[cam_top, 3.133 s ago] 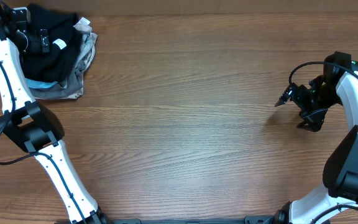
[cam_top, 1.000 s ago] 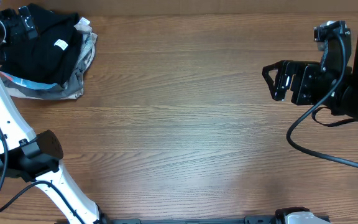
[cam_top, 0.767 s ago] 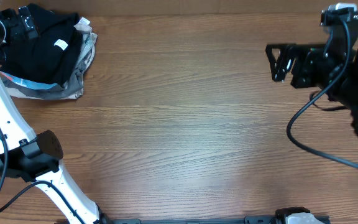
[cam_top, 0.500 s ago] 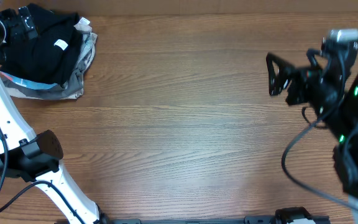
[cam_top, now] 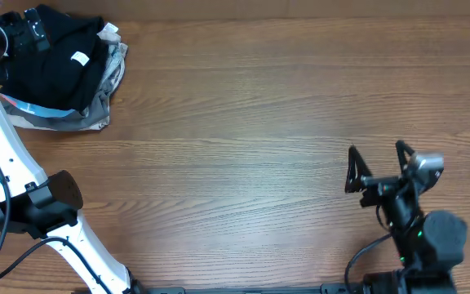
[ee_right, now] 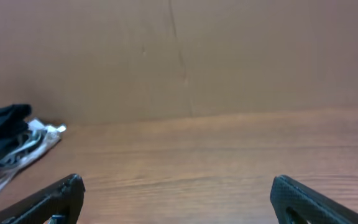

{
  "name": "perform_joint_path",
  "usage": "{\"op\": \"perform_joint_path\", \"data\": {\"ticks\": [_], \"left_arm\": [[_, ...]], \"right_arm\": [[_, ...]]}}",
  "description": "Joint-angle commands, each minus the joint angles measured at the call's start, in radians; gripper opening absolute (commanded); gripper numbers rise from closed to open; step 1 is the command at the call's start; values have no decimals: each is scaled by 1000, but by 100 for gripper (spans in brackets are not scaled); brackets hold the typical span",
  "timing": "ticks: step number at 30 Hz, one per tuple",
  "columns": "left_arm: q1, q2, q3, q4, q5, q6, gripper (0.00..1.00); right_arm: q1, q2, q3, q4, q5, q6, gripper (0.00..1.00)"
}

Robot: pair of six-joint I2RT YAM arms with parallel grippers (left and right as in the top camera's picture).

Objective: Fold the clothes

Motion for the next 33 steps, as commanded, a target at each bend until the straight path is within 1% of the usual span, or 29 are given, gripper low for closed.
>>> {"op": "perform_joint_path", "data": {"ticks": [1, 4, 8, 13, 16, 17, 20, 33], "left_arm": [[-2, 9, -3, 2, 8, -17, 100], [-2, 9, -3, 2, 8, -17, 100], [-2, 9, -3, 2, 8, -17, 100], [-2, 9, -3, 2, 8, -17, 100], [-2, 9, -3, 2, 8, -17, 100], [-2, 9, -3, 2, 8, -17, 100], [-2, 9, -3, 2, 8, -17, 100], [-2, 9, -3, 2, 8, -17, 100]], "right_arm": [[-7, -151, -186, 133, 13, 0, 100], [-7, -237, -270, 192, 13, 0, 100], [-7, -328, -334, 199, 14, 0, 100], [-10, -325, -357, 201, 38, -1, 100], [-10, -325, -401, 191, 45, -1, 100], [-9, -325, -397, 138, 45, 0, 100], [-18, -325, -397, 142, 77, -4, 100], [-27, -325, -397, 143, 76, -3, 100]]}}
